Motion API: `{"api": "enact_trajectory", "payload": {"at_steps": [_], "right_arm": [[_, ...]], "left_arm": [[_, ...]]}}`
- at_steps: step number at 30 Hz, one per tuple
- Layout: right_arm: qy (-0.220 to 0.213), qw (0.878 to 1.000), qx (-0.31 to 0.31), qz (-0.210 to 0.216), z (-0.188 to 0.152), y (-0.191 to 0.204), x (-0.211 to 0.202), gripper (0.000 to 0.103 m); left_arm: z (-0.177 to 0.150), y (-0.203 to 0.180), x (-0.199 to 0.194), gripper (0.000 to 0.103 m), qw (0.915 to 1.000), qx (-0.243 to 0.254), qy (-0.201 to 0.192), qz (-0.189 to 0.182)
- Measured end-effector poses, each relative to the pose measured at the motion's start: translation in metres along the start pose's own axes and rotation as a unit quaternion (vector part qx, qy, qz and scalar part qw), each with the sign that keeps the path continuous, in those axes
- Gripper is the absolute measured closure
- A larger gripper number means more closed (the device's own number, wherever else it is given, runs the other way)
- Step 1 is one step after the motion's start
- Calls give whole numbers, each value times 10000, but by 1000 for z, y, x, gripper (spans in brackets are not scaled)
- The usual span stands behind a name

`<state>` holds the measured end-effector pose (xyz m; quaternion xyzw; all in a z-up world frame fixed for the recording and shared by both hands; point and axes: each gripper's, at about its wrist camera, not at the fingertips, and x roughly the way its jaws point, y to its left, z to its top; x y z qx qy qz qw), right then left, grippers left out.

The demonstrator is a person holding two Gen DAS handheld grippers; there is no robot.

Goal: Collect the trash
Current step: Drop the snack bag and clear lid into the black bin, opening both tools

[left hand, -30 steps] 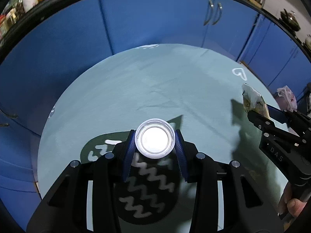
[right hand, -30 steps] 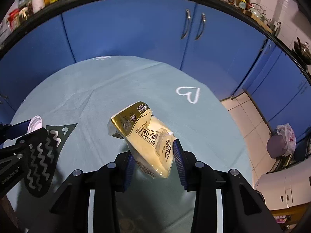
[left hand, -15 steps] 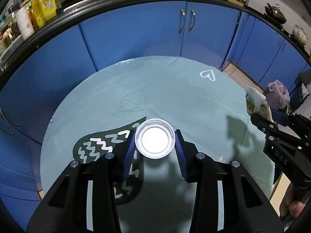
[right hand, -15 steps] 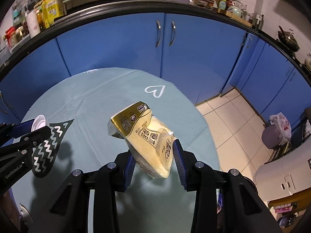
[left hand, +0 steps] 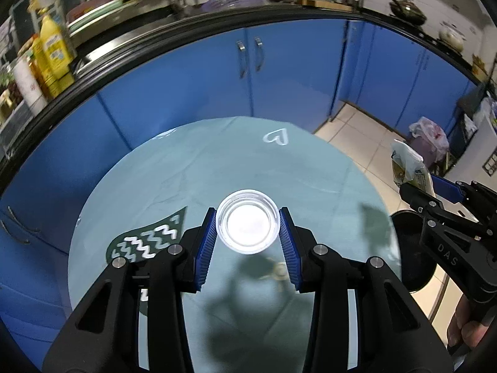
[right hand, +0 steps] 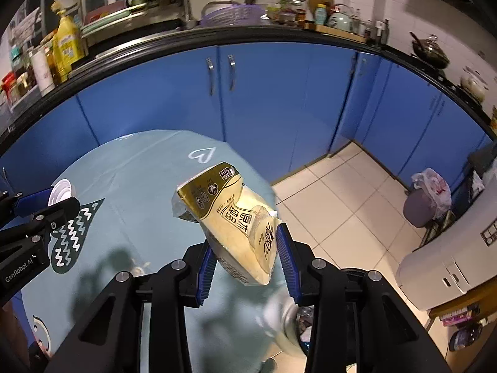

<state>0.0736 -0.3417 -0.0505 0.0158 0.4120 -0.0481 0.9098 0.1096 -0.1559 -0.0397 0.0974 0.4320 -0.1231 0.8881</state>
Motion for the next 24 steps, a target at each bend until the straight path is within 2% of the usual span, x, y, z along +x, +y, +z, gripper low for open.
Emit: {"api": "enact_trajectory", "payload": {"at_steps": [12, 21, 23, 24], "right_arm": [[-159, 9975, 594, -354, -20, -75, -32, 66], [-239, 9926, 1072, -520, -25, -124, -42, 64], [-237, 9917, 1134, -548, -27, -132, -44, 60], [-220, 9912, 1178, -563, -27, -134, -44, 47]], "left_arm": [[12, -84, -24, 62, 9967, 709, -230, -323], [21, -128, -31, 62, 9934, 1005, -268, -489], [23, -135, -32, 62, 9927, 1050, -279, -524], [24, -140, -32, 62, 9923, 1077, -288, -539]]}}
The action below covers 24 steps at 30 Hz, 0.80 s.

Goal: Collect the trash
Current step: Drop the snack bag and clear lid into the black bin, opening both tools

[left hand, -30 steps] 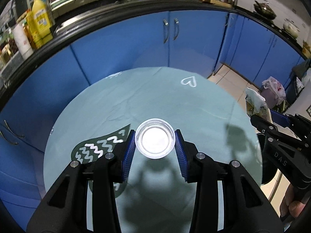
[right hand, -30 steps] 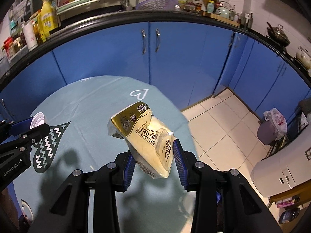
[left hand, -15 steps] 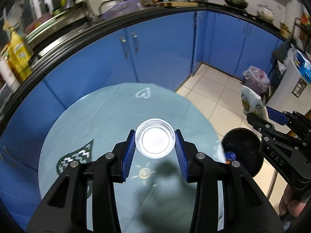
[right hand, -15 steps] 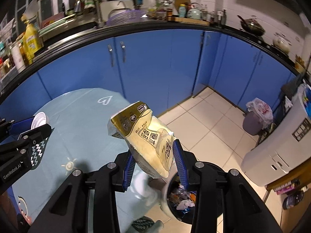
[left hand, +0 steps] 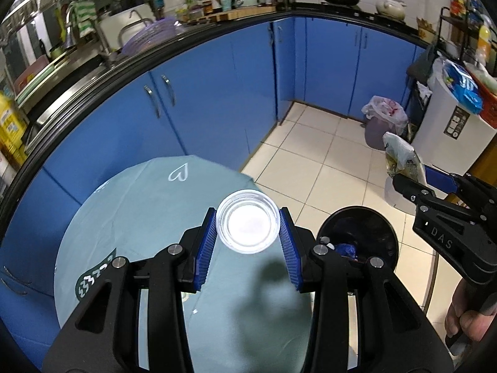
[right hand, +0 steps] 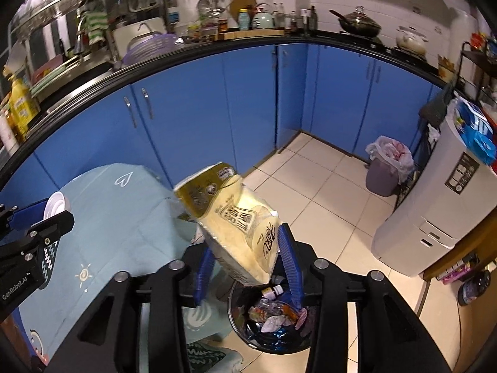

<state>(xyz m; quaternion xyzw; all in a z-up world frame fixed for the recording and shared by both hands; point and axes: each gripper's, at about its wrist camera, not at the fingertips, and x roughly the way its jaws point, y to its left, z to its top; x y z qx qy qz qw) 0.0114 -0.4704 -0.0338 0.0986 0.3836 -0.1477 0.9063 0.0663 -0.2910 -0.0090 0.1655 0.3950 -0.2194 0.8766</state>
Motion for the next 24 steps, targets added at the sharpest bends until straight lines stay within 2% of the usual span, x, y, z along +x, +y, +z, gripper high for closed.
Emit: {"api": "enact_trajectory", "payload": {"at_steps": [1, 2, 10, 22, 24], "right_arm": [[12, 10000, 42, 6, 1, -5, 0, 21], [-29, 10000, 73, 8, 1, -9, -1, 14], [-134, 9985, 456, -268, 0, -46, -2, 13], [-192, 9932, 935, -669, -6, -103, -11, 13], [-211, 9924, 966, -735, -7, -109, -14, 13]], "left_arm": [[1, -5, 0, 62, 10000, 43, -17, -24], [3, -10, 0, 62, 10000, 85, -26, -40], [17, -46, 4, 62, 9990, 388, -63, -192], [42, -115, 4, 61, 9937, 881, -248, -654], [48, -126, 3, 51, 9927, 937, -291, -699]]}}
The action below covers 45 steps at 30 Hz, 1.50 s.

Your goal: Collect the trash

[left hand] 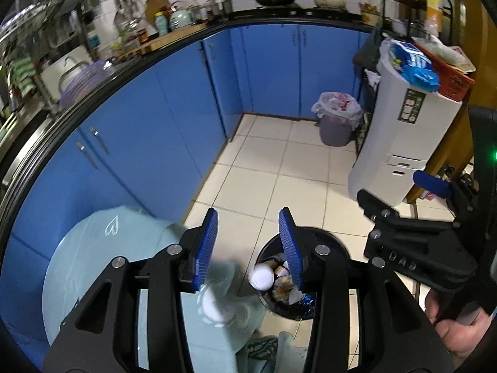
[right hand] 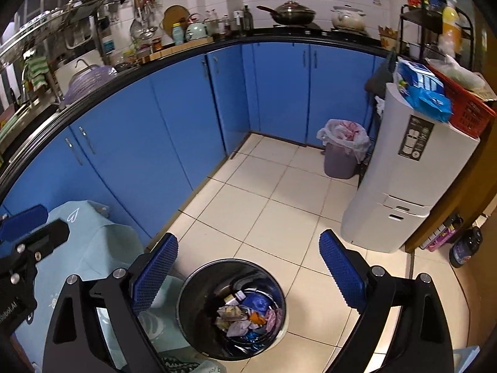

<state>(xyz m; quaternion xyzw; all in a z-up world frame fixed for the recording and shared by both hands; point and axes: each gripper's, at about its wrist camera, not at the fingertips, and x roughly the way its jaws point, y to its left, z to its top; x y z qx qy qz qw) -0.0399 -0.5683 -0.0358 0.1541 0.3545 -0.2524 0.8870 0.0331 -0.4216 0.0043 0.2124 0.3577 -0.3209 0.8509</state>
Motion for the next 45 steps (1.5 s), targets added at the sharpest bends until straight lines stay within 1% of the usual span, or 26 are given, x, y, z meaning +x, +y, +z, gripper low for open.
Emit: {"api": "enact_trajectory", "payload": {"at_steps": [2, 3, 5, 7, 14, 21, 28, 45], "right_arm": [[-14, 10000, 25, -50, 0, -6, 0, 13], [-16, 10000, 44, -64, 0, -8, 0, 13], [-4, 9999, 102, -87, -1, -14, 1, 13], [28, 9999, 149, -69, -1, -16, 3, 13], [86, 9999, 149, 3, -3, -13, 9, 13], [88, 9999, 119, 6, -3, -10, 10, 13], [90, 9999, 118, 9, -2, -10, 10, 13], [65, 9999, 106, 28, -1, -8, 9, 13]], "left_arm": [[6, -2, -1, 11, 9999, -74, -94, -13], [9, -2, -3, 7, 9997, -151, -215, -12], [13, -4, -4, 7, 9995, -139, -277, 13], [14, -4, 0, 7, 9995, -147, -251, 76], [6, 9, 15, 7, 9994, -327, 65, 72], [2, 11, 17, 7, 9993, -317, 187, -12], [0, 10, 16, 5, 9995, -245, 176, 19], [0, 10, 10, 5, 9997, -194, 99, 52]]}}
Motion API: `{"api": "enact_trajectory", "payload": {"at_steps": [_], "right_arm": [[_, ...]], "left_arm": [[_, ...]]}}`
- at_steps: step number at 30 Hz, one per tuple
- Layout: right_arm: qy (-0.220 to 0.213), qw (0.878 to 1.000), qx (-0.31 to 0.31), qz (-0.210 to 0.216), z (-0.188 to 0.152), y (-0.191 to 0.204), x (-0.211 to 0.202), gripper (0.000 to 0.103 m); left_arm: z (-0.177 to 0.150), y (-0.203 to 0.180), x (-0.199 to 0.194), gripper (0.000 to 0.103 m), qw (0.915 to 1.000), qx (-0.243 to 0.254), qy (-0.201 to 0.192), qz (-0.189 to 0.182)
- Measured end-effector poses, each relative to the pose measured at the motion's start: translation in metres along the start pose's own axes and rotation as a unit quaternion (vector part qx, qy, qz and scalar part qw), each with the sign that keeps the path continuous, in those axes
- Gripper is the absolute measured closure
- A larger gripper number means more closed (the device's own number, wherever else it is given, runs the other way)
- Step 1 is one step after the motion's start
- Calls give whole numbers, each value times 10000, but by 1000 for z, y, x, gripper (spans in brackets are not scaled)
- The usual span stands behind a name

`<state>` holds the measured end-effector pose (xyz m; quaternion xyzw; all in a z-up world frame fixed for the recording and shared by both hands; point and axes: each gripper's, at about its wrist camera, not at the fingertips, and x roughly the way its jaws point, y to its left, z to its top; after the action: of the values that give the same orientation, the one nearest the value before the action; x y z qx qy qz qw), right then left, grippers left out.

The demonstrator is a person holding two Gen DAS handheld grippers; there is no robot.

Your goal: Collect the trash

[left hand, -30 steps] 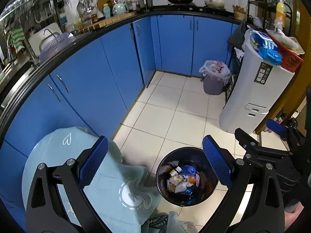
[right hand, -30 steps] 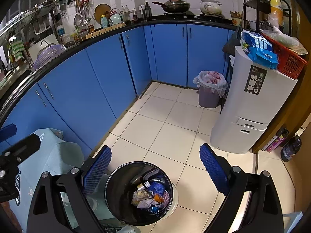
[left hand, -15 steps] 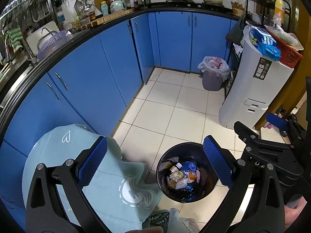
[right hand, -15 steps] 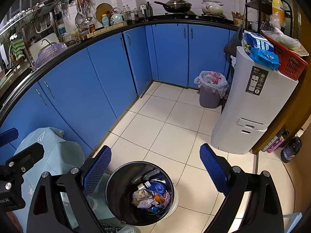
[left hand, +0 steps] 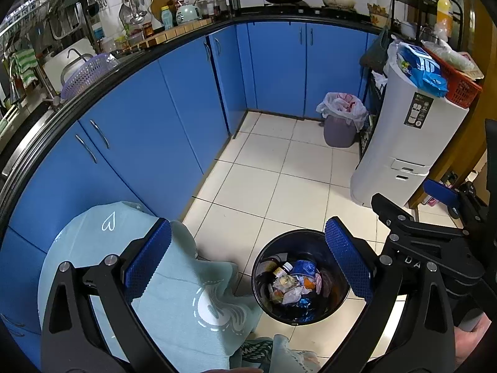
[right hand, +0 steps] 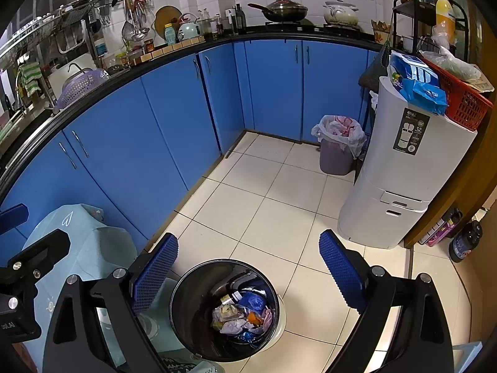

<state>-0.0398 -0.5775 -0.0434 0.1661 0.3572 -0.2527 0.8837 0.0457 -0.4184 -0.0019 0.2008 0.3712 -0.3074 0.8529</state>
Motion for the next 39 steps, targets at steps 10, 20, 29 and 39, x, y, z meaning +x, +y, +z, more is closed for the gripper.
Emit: {"api": "enact_trajectory", "payload": {"at_steps": [10, 20, 29, 39], "right_arm": [[2, 10000, -2, 16, 0, 1, -1, 13], [10, 10000, -6, 33, 1, 4, -3, 13], [8, 10000, -17, 40, 0, 4, -3, 13], [4, 10000, -7, 42, 0, 4, -3, 13]], "left_arm": [[0, 0, -2, 5, 10000, 7, -4, 5], [0, -3, -5, 5, 10000, 34, -41, 14], [0, -3, -5, 5, 10000, 36, -43, 18], [0, -4, -5, 5, 10000, 33, -44, 20]]}}
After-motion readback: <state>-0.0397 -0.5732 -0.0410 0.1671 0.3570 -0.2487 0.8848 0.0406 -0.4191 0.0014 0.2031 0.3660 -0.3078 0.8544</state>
